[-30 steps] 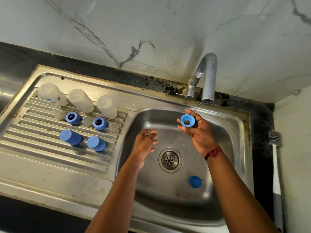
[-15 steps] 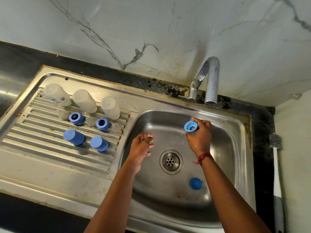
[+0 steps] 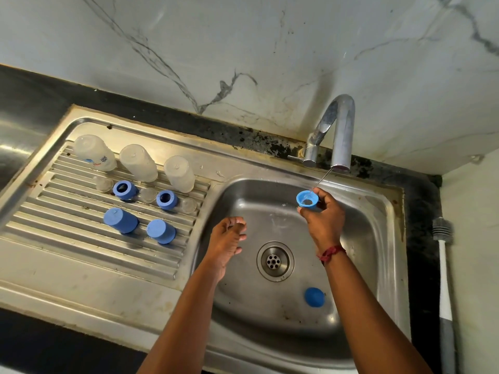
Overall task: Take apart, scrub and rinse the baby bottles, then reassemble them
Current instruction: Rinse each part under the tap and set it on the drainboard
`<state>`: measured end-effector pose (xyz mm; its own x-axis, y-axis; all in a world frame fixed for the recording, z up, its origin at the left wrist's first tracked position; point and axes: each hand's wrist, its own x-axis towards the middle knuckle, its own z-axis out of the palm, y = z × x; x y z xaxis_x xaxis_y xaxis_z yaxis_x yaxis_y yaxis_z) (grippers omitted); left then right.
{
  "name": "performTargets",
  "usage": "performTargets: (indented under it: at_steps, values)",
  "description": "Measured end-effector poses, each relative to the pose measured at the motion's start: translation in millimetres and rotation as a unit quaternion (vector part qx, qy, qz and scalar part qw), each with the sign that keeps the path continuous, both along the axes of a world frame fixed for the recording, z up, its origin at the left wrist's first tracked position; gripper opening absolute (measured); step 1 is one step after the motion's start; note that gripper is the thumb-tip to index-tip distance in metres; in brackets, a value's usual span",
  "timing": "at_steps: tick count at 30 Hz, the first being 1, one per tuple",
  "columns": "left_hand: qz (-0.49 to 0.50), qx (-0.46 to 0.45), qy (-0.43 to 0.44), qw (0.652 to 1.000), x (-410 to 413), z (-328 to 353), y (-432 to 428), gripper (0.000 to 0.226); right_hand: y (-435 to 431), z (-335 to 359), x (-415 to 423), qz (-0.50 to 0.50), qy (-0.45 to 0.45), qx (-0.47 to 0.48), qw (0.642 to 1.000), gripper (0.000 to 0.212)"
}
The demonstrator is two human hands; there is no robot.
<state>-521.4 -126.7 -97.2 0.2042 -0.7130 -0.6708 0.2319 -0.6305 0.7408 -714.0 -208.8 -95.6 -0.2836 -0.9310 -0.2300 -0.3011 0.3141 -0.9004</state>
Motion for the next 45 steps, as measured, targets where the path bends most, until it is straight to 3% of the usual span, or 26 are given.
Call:
performTargets:
  at_steps: [5, 12, 16, 21, 23, 31, 39, 45]
  values:
    - [0.003, -0.002, 0.004, 1.000, 1, 0, 0, 0.010, 7, -4, 4, 0.077, -0.087, 0.042, 0.992, 0.069]
    - [0.001, -0.002, 0.000, 1.000, 3, 0, 2, 0.010, -5, -7, 12, 0.091, -0.219, 0.040, 0.971, 0.054]
    - [0.006, -0.002, 0.003, 1.000, 6, 0, 1, 0.010, -7, -11, 9, 0.078, -0.150, 0.030, 0.985, 0.049]
    - [0.004, -0.001, 0.003, 1.000, 5, -1, 4, 0.009, -3, -9, 5, 0.071, 0.078, -0.035, 0.994, 0.053]
    - [0.003, -0.001, 0.004, 1.000, 4, -1, 5, 0.009, -2, -7, 4, 0.070, 0.115, -0.061, 0.989, 0.054]
    - [0.000, -0.003, 0.001, 1.000, 4, -2, 6, 0.010, -8, 3, 13, 0.090, 0.115, -0.108, 0.983, 0.060]
    - [-0.004, -0.012, -0.002, 1.000, 5, 0, 3, 0.013, -3, 9, 12, 0.093, 0.088, -0.104, 0.986, 0.053]
    - [-0.089, -0.104, -0.038, 0.990, -31, 21, -42, 0.023, 1, 9, 0, 0.151, 0.104, -0.076, 0.980, 0.055]
